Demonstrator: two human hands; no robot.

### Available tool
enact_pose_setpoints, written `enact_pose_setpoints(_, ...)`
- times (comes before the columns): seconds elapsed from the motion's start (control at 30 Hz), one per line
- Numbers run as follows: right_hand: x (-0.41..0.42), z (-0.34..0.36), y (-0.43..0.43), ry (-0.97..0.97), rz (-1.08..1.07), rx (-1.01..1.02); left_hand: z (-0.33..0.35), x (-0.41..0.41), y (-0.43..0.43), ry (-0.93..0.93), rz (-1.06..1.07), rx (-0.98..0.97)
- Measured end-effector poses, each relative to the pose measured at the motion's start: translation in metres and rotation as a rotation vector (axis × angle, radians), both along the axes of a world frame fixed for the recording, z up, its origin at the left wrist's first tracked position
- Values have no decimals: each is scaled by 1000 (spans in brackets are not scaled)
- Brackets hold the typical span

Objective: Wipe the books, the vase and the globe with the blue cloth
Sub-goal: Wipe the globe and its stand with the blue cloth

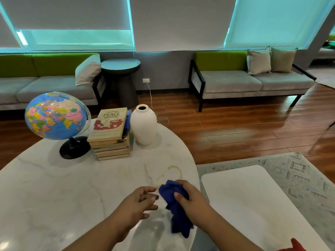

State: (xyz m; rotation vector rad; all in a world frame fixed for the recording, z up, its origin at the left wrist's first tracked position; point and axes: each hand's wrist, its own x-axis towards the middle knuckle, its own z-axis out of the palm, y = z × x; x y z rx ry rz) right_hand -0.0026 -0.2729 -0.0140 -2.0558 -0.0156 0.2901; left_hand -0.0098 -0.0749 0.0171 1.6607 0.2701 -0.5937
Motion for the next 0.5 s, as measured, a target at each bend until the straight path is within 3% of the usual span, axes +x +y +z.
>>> enact_pose_setpoints(0.1,9,9,-32,-14,-161,13,2,6,-2,-7,-3,39)
enact_pose_setpoints(0.2,17,9,-66,4,-256,-134,2,11,-4,-8,21,46)
enact_pose_setpoints(0.37,22,-23,-115,141,-230,-454,2,18,-14,-3,35,80)
enact_pose_setpoints(0.5,17,-60,-139,217,-185,-596,0,19,-17,6,40,112)
